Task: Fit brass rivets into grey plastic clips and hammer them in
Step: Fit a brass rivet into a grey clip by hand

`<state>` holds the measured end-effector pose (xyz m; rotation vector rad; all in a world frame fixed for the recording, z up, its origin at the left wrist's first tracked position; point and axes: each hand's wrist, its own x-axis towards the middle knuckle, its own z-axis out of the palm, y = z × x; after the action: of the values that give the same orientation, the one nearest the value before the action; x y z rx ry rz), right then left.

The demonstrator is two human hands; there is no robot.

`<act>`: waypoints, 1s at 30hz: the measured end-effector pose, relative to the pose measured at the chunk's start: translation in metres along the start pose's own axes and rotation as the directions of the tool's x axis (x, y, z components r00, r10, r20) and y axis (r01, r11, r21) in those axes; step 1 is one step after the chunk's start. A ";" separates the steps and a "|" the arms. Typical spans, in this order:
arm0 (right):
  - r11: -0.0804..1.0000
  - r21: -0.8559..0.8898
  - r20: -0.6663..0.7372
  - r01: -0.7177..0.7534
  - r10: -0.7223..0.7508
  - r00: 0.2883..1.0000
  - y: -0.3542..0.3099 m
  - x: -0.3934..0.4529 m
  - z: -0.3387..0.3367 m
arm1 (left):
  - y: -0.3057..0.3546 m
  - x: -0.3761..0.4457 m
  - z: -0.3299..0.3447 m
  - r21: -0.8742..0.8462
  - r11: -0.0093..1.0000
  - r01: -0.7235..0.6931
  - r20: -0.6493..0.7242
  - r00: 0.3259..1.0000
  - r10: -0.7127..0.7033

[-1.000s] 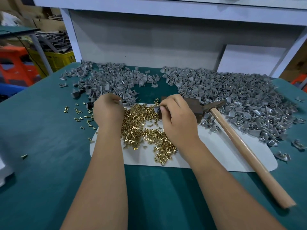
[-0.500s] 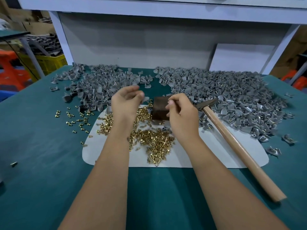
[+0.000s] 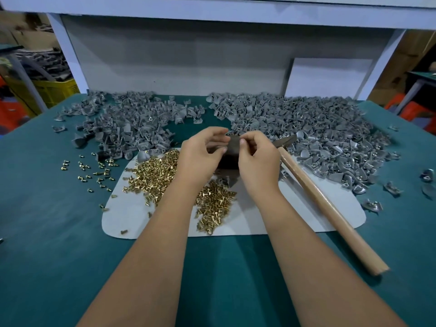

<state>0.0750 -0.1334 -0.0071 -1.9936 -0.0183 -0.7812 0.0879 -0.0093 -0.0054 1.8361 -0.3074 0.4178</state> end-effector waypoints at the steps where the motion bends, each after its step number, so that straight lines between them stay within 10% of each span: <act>1: 1.000 0.002 -0.001 -0.007 0.007 1.000 0.000 0.000 0.000 | -0.001 0.000 0.000 0.018 1.000 -0.014 0.008 1.000 0.014; 11: 0.998 0.043 0.015 -0.036 0.035 0.999 -0.001 0.000 -0.003 | 0.008 -0.006 0.005 0.069 0.987 -0.144 0.165 0.978 0.131; 30: 0.993 0.081 0.031 -0.089 0.087 0.996 -0.002 -0.002 -0.004 | 0.001 -0.005 0.004 0.080 0.993 -0.086 0.028 0.996 0.084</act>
<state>0.0712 -0.1349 -0.0052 -1.9137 0.0207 -0.6857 0.0830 -0.0138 -0.0076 1.9131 -0.3916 0.4731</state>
